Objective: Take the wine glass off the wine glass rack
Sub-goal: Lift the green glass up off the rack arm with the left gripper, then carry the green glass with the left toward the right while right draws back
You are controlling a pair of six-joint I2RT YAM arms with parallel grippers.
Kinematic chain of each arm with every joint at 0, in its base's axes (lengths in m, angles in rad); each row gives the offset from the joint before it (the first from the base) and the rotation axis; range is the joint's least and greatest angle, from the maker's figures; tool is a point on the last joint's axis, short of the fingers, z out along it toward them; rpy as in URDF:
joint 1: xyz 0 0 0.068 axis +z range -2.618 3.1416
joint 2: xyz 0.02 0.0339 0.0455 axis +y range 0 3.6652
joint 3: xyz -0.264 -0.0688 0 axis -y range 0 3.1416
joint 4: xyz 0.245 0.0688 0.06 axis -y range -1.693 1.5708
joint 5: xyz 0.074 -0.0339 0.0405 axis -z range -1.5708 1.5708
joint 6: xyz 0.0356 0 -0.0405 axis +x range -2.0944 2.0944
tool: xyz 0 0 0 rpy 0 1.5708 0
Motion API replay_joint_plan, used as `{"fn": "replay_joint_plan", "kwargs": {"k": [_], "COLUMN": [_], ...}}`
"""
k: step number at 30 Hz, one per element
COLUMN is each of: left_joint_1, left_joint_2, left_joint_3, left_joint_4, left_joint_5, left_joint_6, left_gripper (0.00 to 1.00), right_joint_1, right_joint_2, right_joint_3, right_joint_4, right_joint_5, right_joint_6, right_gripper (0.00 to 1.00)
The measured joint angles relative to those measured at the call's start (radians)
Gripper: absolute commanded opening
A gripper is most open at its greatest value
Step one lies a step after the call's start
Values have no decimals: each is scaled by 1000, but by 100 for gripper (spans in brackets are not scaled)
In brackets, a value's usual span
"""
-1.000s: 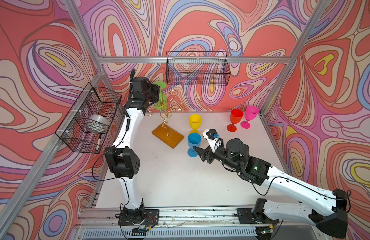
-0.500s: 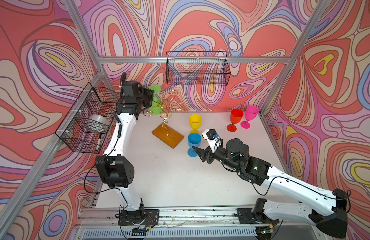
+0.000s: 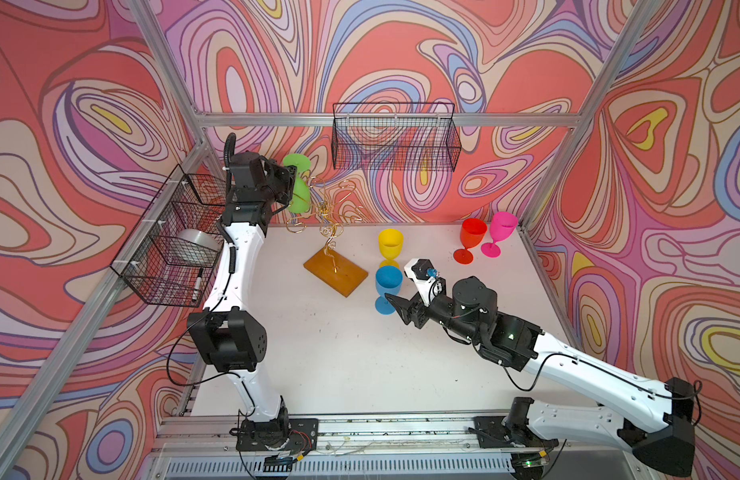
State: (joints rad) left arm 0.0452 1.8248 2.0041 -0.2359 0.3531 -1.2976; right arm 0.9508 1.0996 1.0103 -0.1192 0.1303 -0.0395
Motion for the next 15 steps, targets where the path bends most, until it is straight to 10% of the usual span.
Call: {"fn": "replay_joint_plan", "kwargs": {"k": [15], "left_joint_1": [100], "left_joint_2": [13], "left_joint_3": [63], "left_joint_4": [132], "left_joint_5": [114], "left_joint_6": [151], "left_gripper": [0], "right_joint_1": [0], "right_joint_2": [0], "right_joint_3": [0], "right_joint_4": [0], "right_joint_5": [0], "right_joint_6": [8], "right_gripper": [78]}}
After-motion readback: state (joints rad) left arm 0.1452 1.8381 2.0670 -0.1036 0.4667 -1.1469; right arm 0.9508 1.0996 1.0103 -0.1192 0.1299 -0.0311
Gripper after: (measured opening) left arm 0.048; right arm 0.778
